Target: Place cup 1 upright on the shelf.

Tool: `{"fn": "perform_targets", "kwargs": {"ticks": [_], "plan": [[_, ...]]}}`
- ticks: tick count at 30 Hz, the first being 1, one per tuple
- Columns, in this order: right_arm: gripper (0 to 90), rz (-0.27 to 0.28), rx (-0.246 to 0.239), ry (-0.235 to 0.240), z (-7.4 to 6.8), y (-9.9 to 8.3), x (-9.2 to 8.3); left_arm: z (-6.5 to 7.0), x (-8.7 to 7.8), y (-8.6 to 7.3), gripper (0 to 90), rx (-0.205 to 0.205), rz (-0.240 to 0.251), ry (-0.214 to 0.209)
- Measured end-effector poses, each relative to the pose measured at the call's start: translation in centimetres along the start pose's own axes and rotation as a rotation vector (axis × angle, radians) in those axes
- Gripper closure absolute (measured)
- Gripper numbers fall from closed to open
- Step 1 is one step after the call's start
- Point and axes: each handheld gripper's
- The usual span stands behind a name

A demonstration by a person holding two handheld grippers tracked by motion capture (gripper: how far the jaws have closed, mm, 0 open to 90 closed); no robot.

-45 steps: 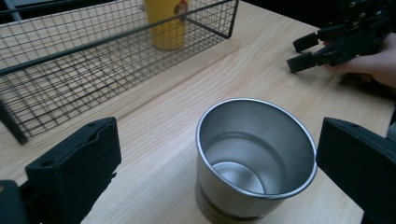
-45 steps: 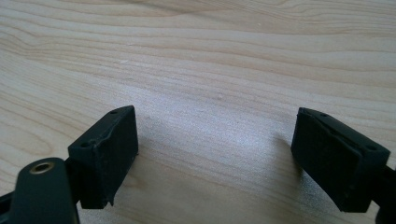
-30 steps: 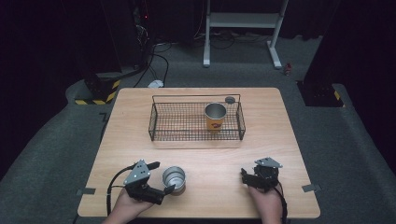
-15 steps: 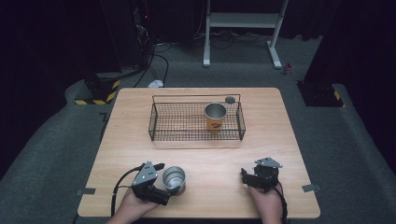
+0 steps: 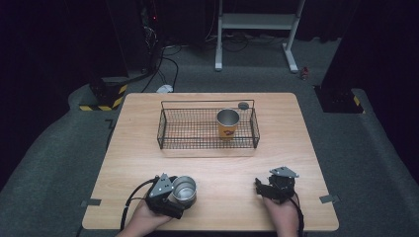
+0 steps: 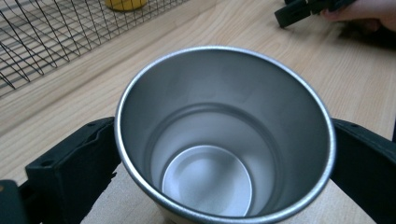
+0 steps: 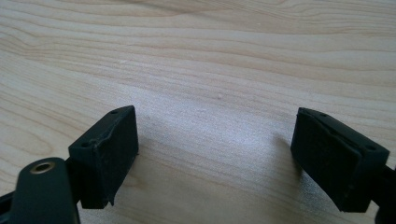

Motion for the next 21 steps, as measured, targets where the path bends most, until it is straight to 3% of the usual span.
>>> {"fn": "perform_targets", "kwargs": {"ticks": [9,11,15,21], "plan": [[15.2,0.000,0.001,0.000,0.00,-0.03,-0.03,0.03,0.63,-0.26,0.6,-0.005,0.019,-0.010],[15.2,0.001,0.001,0.000,-0.01,-0.04,-0.04,0.17,0.73,-0.22,0.6,0.000,0.029,0.015],[15.2,0.001,0.001,0.000,-0.01,-0.04,-0.04,0.04,0.73,-0.24,1.3,0.005,0.036,0.024],[15.2,0.001,0.002,-0.001,-0.01,-0.04,-0.03,-0.15,0.69,-0.59,15.6,0.002,0.059,-0.005]]}}
Point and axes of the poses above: each handheld gripper's, and its own axes: x roughly forward along the jaws, y roughly out of its top, z roughly to its right, and after that the axes turned 4 degrees about x, right-handed
